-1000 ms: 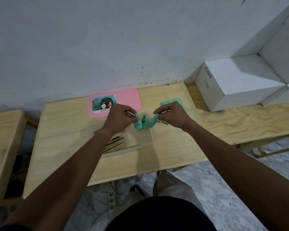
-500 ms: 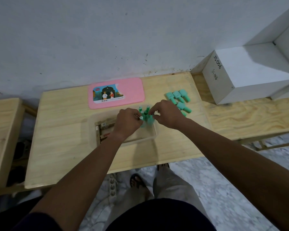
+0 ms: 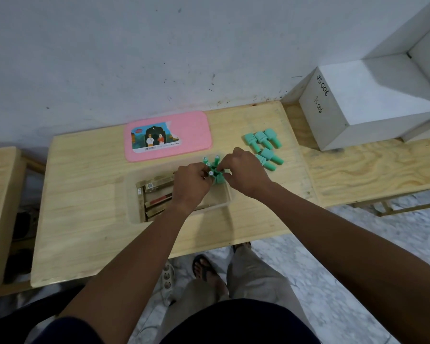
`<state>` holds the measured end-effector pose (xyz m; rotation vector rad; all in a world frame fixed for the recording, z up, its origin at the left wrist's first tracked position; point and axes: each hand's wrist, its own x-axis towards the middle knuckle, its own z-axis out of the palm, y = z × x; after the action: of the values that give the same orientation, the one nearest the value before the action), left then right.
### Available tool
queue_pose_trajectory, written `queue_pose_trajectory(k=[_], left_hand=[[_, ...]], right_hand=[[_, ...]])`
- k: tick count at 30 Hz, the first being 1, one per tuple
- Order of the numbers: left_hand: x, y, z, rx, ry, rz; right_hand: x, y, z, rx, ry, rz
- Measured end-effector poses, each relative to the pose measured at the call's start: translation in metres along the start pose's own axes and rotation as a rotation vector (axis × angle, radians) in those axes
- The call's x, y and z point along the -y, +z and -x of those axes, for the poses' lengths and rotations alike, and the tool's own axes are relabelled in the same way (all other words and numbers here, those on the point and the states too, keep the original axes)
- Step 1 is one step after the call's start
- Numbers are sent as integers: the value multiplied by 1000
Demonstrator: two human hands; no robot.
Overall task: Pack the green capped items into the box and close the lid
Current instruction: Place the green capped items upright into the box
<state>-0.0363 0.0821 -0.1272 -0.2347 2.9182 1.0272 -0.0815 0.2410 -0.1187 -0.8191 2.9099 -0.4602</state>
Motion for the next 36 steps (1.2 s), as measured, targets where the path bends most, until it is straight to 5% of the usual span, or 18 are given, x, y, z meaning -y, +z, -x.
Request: queue_pose_trajectory(k=[10, 16, 24, 36], left_hand=[[1, -6, 6, -51, -43, 24], [-27, -13, 5, -158, 67, -41], [-88, 28, -36, -4, 255, -175], [-122, 98, -75, 293, 390, -515]], right_hand=[[-6, -7, 6, -93, 29, -69], [-36, -20, 16, -214, 301, -200], [-93, -27, 26, -166, 567, -201], [-158, -14, 23, 55, 569, -216]])
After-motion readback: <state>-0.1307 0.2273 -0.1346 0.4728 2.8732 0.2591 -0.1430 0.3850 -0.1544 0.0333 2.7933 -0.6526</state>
